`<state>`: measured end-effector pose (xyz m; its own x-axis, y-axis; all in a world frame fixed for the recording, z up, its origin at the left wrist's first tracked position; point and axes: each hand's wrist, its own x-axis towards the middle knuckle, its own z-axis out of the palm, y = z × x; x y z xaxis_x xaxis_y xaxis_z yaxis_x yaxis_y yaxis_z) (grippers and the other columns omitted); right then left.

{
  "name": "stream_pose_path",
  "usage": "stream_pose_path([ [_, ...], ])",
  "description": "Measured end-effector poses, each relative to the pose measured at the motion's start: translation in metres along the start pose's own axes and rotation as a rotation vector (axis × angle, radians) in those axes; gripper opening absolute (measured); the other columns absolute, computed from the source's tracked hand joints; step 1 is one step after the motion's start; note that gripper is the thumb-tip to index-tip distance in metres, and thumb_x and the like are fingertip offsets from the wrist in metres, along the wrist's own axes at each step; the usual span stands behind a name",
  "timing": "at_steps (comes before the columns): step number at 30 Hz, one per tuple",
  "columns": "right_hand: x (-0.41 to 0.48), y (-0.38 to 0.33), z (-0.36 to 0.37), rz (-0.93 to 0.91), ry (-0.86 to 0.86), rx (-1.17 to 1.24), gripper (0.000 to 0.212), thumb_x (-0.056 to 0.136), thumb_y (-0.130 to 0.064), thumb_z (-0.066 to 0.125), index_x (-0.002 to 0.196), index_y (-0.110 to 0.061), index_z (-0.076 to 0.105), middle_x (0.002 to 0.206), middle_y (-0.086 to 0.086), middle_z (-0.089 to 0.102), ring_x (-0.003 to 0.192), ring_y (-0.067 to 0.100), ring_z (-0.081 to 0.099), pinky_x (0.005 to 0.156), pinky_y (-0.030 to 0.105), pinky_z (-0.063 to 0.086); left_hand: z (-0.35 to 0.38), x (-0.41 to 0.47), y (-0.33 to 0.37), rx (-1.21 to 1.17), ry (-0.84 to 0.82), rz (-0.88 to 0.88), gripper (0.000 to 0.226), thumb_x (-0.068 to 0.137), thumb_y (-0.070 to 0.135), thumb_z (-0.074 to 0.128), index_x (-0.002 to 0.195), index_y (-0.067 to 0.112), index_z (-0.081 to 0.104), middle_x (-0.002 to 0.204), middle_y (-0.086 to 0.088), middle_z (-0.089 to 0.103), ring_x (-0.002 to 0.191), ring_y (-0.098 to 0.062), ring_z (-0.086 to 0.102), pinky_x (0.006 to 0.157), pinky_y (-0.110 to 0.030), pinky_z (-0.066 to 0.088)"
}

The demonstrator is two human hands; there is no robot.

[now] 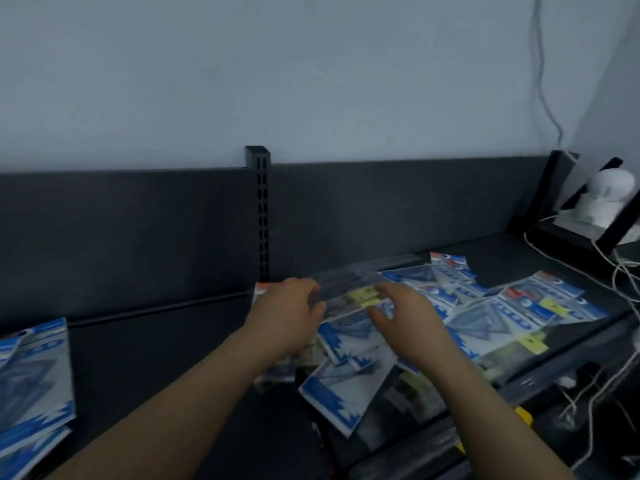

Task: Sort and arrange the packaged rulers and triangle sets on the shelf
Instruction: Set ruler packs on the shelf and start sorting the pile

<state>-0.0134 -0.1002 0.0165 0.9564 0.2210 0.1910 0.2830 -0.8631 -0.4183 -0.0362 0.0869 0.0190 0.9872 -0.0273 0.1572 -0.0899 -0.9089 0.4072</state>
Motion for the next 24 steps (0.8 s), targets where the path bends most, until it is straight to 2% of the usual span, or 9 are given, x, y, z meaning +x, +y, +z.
stream_pose_path([
  [3,0.026,0.044,-0.009,0.064,-0.004,-0.030,0.030,0.093,-0.028,0.055,0.116,-0.010,0.061,0.119,0.013,0.062,0.108,0.029,0.059,0.088,0.037,0.047,0.025,0.042,0.015,0.036,-0.093,-0.058,0.040,0.096,0.043,0.049,0.127,0.019,0.051,0.121,-0.006,0.053,0.105,-0.022,0.054,0.089,-0.036,0.048],
  [5,0.043,0.066,-0.009,0.105,-0.026,-0.052,0.024,0.090,-0.032,0.056,0.099,-0.010,0.062,0.103,0.013,0.066,0.100,0.030,0.062,0.078,0.034,0.046,0.040,0.068,0.016,0.038,-0.134,-0.096,0.047,0.094,0.045,0.051,0.134,0.020,0.047,0.128,-0.007,0.049,0.113,-0.025,0.051,0.095,-0.039,0.047],
  [8,0.061,0.080,-0.001,0.119,-0.106,-0.082,0.036,0.083,-0.042,0.063,0.101,-0.010,0.061,0.095,0.006,0.065,0.093,0.025,0.062,0.073,0.030,0.045,0.053,0.093,0.007,0.116,-0.185,-0.136,0.063,0.092,0.049,0.051,0.144,0.019,0.033,0.142,-0.008,0.039,0.125,-0.026,0.042,0.104,-0.040,0.041],
  [10,0.076,0.092,0.004,0.086,-0.121,-0.105,0.035,0.083,-0.040,0.062,0.101,-0.011,0.060,0.095,0.006,0.063,0.090,0.024,0.061,0.073,0.030,0.045,0.062,0.111,0.005,0.187,-0.221,-0.174,0.063,0.094,0.050,0.047,0.146,0.020,0.031,0.143,-0.008,0.038,0.127,-0.027,0.041,0.104,-0.040,0.040],
  [13,0.090,0.102,0.003,0.086,-0.128,-0.060,0.021,0.084,-0.026,0.056,0.095,-0.009,0.061,0.086,0.007,0.067,0.082,0.023,0.063,0.068,0.028,0.047,0.070,0.122,0.000,0.219,-0.209,-0.194,0.047,0.095,0.046,0.046,0.136,0.023,0.045,0.129,-0.007,0.049,0.116,-0.026,0.048,0.096,-0.039,0.044],
  [18,0.092,0.114,-0.012,0.089,-0.189,-0.054,0.028,0.079,-0.033,0.067,0.095,-0.011,0.061,0.083,0.004,0.065,0.079,0.020,0.061,0.064,0.027,0.045,0.077,0.130,0.003,0.369,-0.086,-0.092,0.031,0.096,0.040,0.047,0.115,0.018,0.059,0.115,-0.006,0.052,0.103,-0.023,0.052,0.083,-0.033,0.041],
  [21,0.096,0.122,-0.029,0.091,-0.205,-0.044,0.018,0.080,-0.025,0.066,0.092,-0.015,0.057,0.079,-0.001,0.057,0.075,0.018,0.055,0.058,0.025,0.039,0.073,0.133,0.010,0.185,-0.144,-0.096,0.025,0.089,0.034,0.057,0.105,0.015,0.057,0.108,-0.004,0.054,0.095,-0.019,0.054,0.081,-0.032,0.048],
  [24,0.106,0.135,-0.051,0.104,-0.145,0.072,0.013,0.078,-0.021,0.065,0.084,-0.018,0.054,0.077,-0.003,0.058,0.067,0.012,0.054,0.051,0.024,0.036,0.071,0.140,0.013,0.047,-0.186,-0.126,0.031,0.082,0.041,0.066,0.099,0.019,0.052,0.104,0.000,0.050,0.090,-0.015,0.052,0.073,-0.028,0.046],
])
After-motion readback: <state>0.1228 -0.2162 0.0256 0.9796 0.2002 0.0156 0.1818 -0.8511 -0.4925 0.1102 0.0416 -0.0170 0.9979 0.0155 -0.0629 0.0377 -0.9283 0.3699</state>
